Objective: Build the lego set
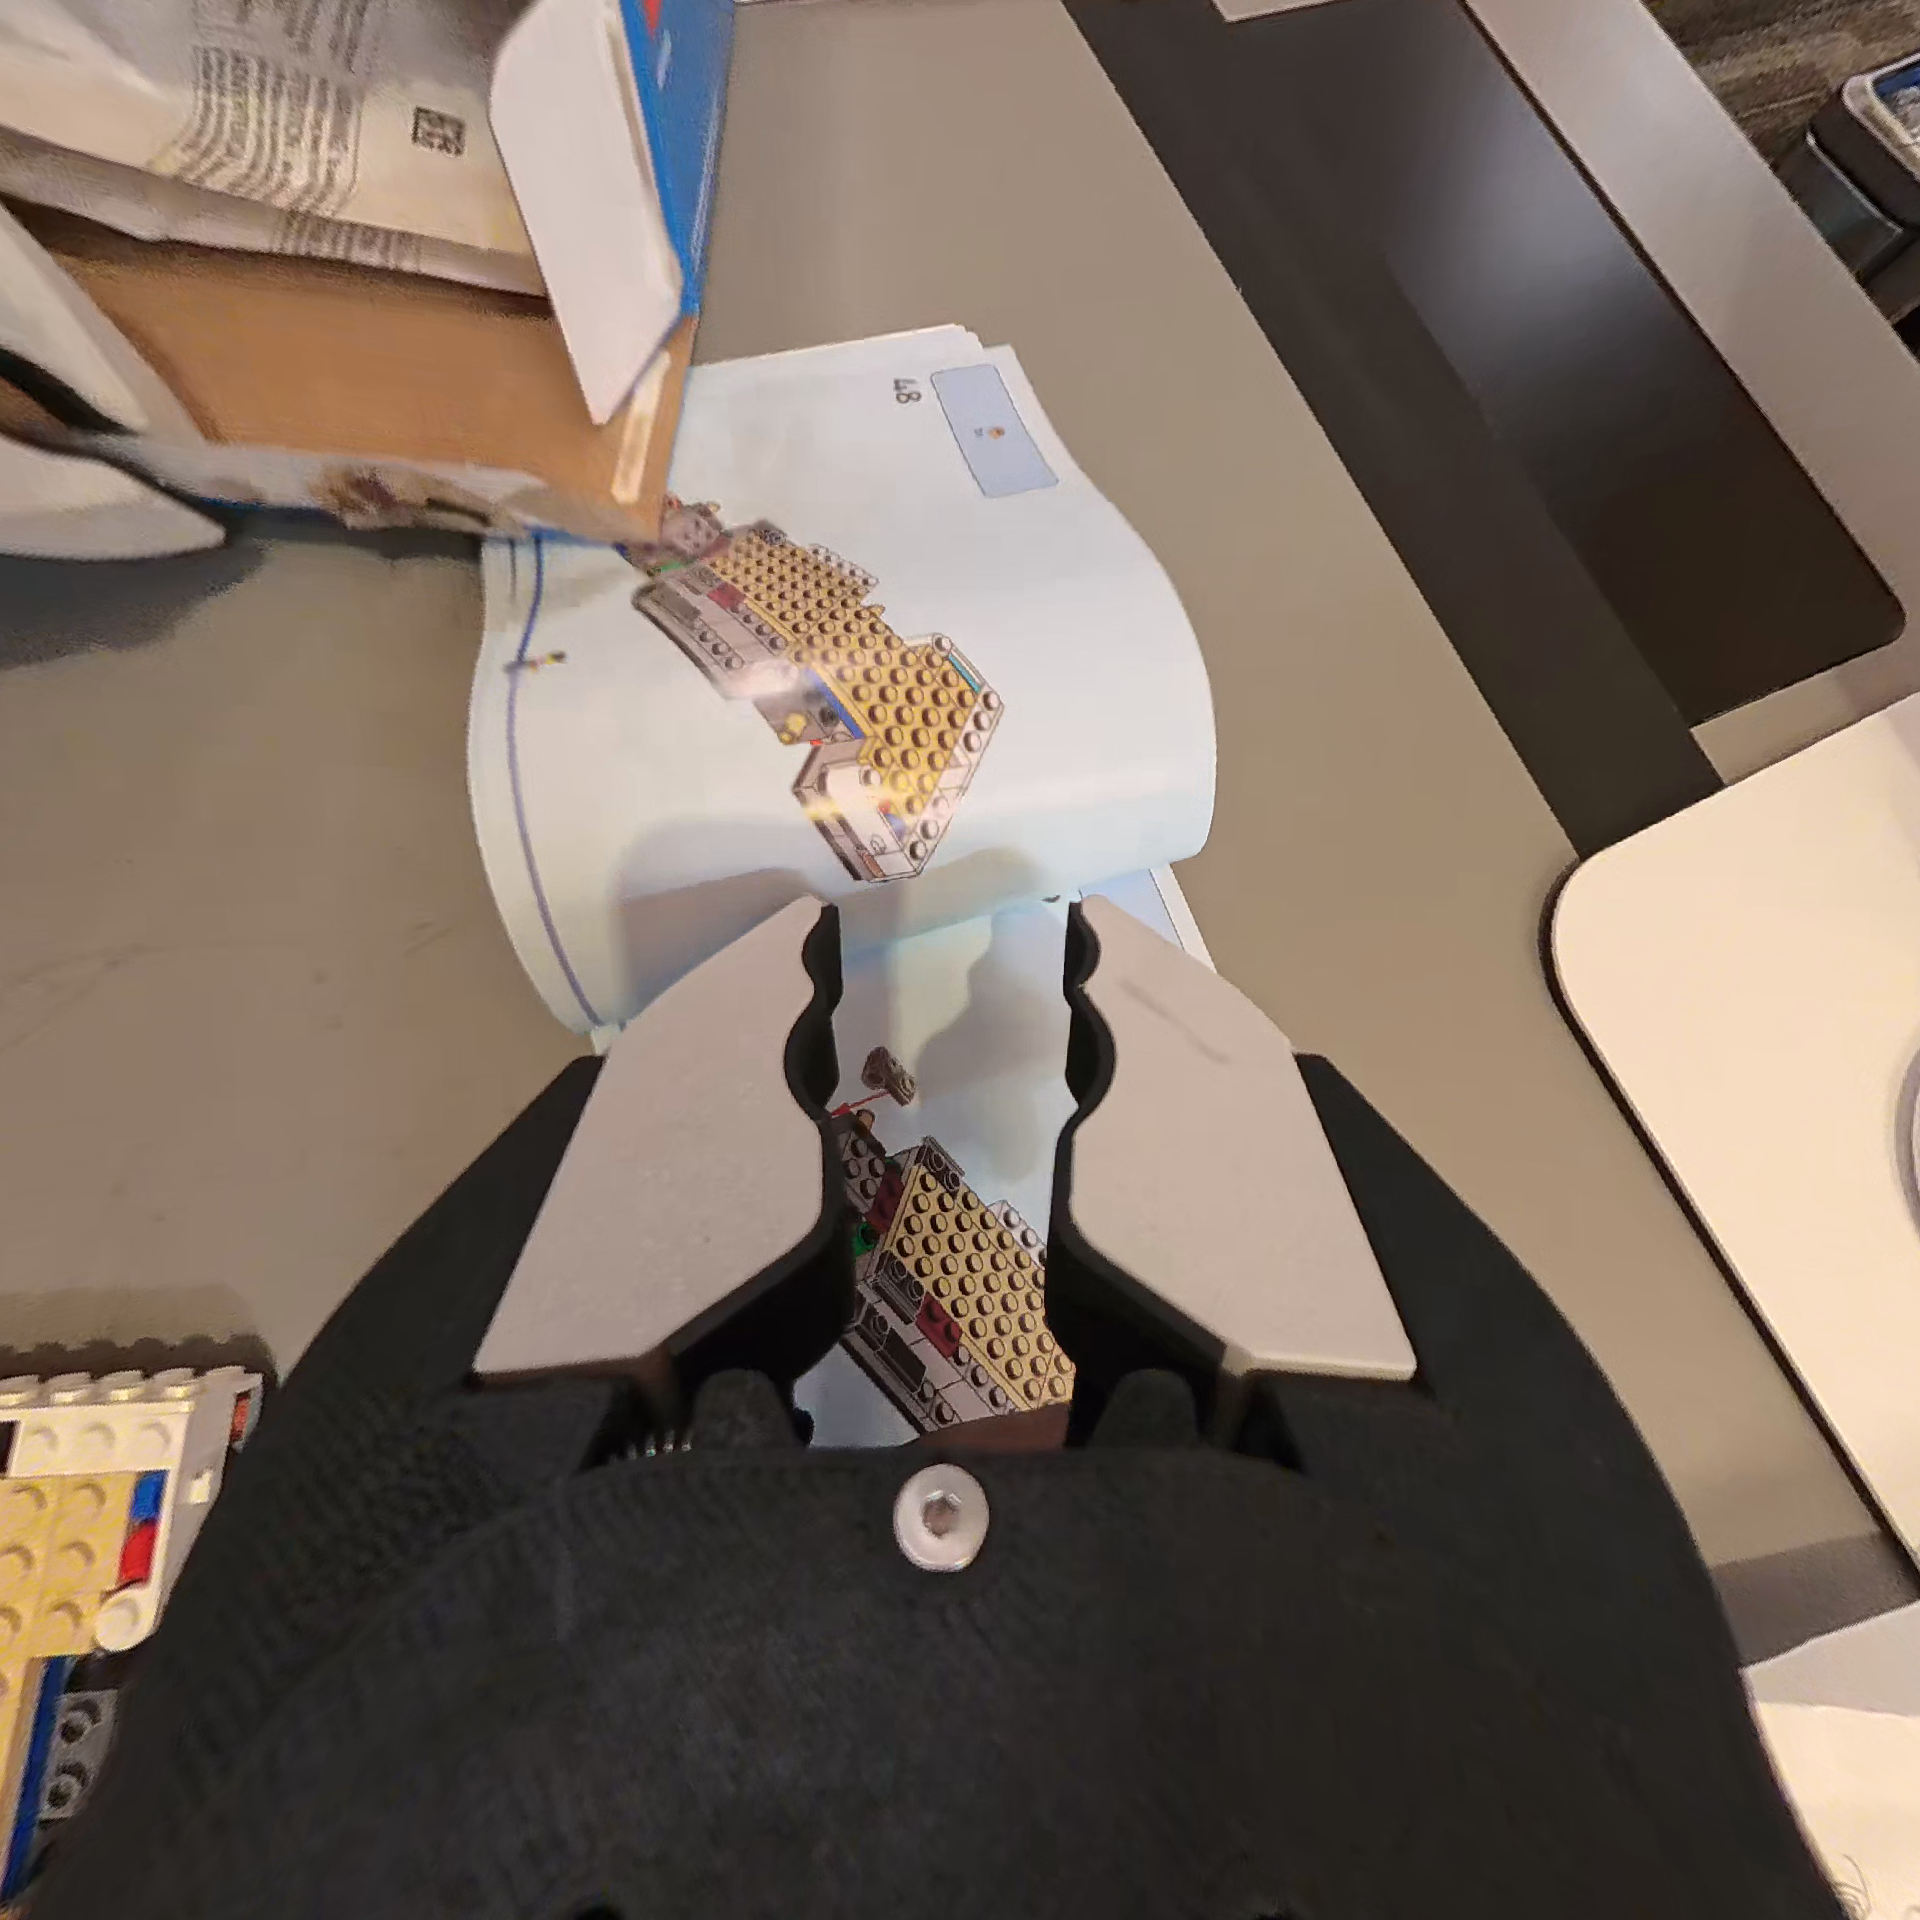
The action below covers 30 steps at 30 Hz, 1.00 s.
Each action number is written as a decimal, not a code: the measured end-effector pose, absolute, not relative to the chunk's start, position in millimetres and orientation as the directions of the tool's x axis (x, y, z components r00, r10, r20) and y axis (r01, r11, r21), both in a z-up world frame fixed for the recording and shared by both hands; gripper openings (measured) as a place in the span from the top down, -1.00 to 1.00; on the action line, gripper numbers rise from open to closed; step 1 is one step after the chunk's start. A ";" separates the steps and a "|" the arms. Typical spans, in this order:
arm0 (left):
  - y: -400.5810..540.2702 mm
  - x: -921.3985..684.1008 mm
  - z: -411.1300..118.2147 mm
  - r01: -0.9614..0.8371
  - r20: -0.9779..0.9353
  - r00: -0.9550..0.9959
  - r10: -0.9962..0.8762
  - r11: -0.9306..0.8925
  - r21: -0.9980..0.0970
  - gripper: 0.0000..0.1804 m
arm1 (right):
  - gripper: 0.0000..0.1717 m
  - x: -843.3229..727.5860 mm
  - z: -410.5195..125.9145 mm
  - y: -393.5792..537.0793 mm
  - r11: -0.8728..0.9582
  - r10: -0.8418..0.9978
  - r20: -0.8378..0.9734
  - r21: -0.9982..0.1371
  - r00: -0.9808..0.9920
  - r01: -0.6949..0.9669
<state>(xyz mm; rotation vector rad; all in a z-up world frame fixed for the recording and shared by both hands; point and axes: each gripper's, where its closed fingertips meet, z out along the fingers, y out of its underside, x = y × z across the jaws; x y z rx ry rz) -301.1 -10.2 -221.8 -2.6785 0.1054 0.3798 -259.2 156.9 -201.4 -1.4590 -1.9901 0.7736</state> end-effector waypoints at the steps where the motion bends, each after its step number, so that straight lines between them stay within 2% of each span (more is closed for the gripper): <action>1: -8.4 -298.5 -221.1 -0.141 -0.280 0.960 -0.022 -0.900 -0.412 0.94 | 0.52 -258.5 -201.4 157.3 0.246 0.961 0.095 -0.724 -0.260 0.645; 4: -4.3 -297.2 -215.3 -0.131 -0.262 0.965 -0.007 -0.881 -0.455 0.88 | 0.52 -256.3 -199.1 158.8 0.241 0.962 0.092 -0.732 -0.258 0.637; 9: 13.0 -295.7 -191.4 -0.059 -0.176 0.982 0.067 -0.780 -0.624 0.81 | 0.52 -246.3 -191.0 162.0 0.227 0.964 0.087 -0.757 -0.251 0.612; 11: 17.3 -291.8 -188.4 -0.041 -0.138 0.988 0.066 -0.756 -0.653 0.80 | 0.52 -238.3 -194.0 162.6 0.226 0.963 0.080 -0.754 -0.256 0.617; 16: 9.3 -299.9 -219.4 -0.099 -0.262 0.964 0.042 -0.860 -0.501 0.82 | 0.52 -221.3 -204.6 164.8 0.241 0.962 0.091 -0.729 -0.259 0.641; 19: 6.8 -302.9 -224.8 -0.116 -0.304 0.952 0.034 -0.880 -0.461 0.84 | 0.52 -215.7 -205.5 165.4 0.246 0.961 0.095 -0.727 -0.260 0.642; 30: -0.8 -313.1 -227.6 -0.068 -0.293 0.953 0.075 -0.891 -0.448 0.78 | 0.52 -206.0 -206.7 169.4 0.232 0.965 0.088 -0.727 -0.247 0.646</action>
